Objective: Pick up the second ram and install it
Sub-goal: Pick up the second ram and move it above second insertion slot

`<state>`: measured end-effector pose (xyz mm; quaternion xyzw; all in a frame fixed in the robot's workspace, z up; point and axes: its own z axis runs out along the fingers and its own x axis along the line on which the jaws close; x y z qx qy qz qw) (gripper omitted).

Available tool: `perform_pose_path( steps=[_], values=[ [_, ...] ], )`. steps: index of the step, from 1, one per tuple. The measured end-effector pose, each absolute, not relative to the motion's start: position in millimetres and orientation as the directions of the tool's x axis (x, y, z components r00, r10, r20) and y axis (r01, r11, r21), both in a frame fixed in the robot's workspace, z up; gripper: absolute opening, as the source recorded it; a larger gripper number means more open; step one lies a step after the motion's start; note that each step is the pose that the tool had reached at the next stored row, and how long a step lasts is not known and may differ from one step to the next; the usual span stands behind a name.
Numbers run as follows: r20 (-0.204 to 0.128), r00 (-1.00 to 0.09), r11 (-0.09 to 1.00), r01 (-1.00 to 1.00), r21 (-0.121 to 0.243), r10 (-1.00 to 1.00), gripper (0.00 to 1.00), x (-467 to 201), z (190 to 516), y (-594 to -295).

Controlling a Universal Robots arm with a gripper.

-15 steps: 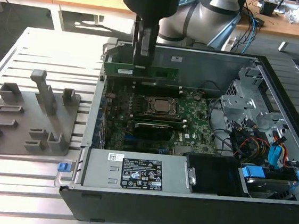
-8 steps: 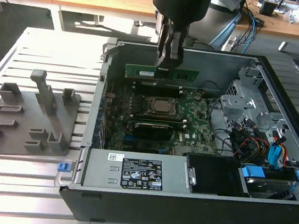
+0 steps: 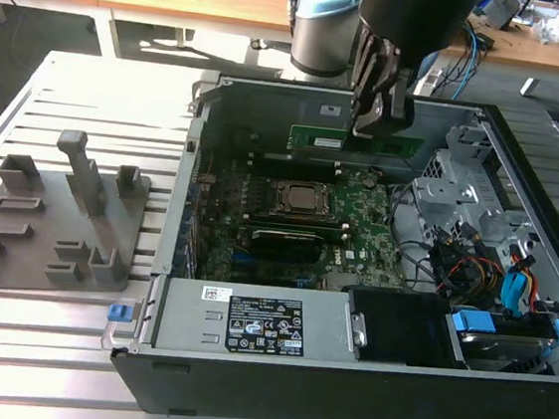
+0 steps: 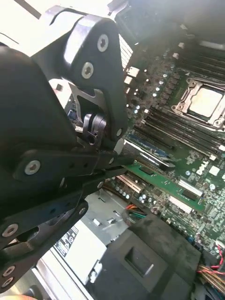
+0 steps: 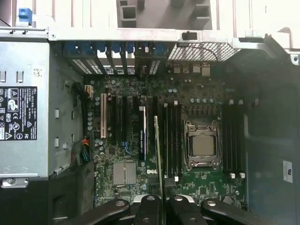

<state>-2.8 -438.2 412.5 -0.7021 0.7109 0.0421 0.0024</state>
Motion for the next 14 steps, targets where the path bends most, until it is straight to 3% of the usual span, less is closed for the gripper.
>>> perform_pose_path(
  steps=[4,8,14],
  values=[
    [-0.068,-0.015,0.01,-0.998,0.063,-0.998,0.14,16,412,-437],
    [-0.111,-0.017,0.01,-0.998,0.063,-0.994,0.14,12,410,-437],
    [-0.114,-0.025,0.018,-0.998,0.063,-0.993,0.14,-1,406,-426]
  ],
)
